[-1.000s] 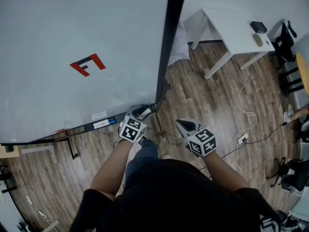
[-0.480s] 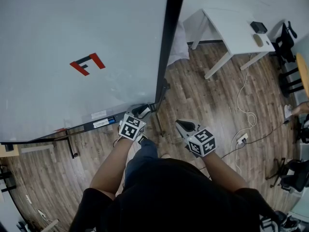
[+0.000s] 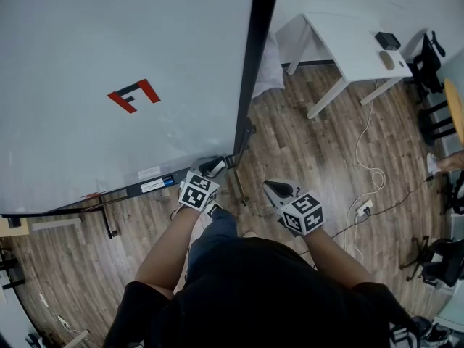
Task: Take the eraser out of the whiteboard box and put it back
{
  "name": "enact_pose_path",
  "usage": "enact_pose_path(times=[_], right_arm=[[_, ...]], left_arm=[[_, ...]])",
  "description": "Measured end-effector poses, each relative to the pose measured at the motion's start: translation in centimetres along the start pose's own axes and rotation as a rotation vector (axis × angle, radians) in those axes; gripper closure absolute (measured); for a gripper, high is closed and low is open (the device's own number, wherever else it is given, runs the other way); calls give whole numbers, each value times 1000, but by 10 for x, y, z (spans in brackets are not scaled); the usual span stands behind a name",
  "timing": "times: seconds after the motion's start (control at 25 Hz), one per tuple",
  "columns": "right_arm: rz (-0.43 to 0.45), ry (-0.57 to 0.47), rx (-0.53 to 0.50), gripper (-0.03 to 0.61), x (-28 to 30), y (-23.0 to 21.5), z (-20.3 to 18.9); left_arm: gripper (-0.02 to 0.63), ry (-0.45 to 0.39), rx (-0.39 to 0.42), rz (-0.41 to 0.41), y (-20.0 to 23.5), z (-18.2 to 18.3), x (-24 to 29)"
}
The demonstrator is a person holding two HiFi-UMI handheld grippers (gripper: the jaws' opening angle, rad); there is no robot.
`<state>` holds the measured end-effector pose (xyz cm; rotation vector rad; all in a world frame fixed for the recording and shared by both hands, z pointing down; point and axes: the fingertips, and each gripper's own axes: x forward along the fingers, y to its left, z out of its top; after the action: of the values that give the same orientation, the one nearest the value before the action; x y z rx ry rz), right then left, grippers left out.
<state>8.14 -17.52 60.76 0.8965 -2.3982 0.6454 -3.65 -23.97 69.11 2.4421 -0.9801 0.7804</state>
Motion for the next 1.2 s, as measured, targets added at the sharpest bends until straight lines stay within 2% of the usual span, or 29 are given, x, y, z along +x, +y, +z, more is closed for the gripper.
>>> enact_pose_path(times=[0.56, 1.2], right_arm=[[4, -8, -4, 578, 0, 7, 2], [7, -15, -29, 578, -8, 12, 2]], left_arm=[[466, -22, 13, -13, -2, 8, -9], [469, -59, 32, 19, -7, 24, -29]])
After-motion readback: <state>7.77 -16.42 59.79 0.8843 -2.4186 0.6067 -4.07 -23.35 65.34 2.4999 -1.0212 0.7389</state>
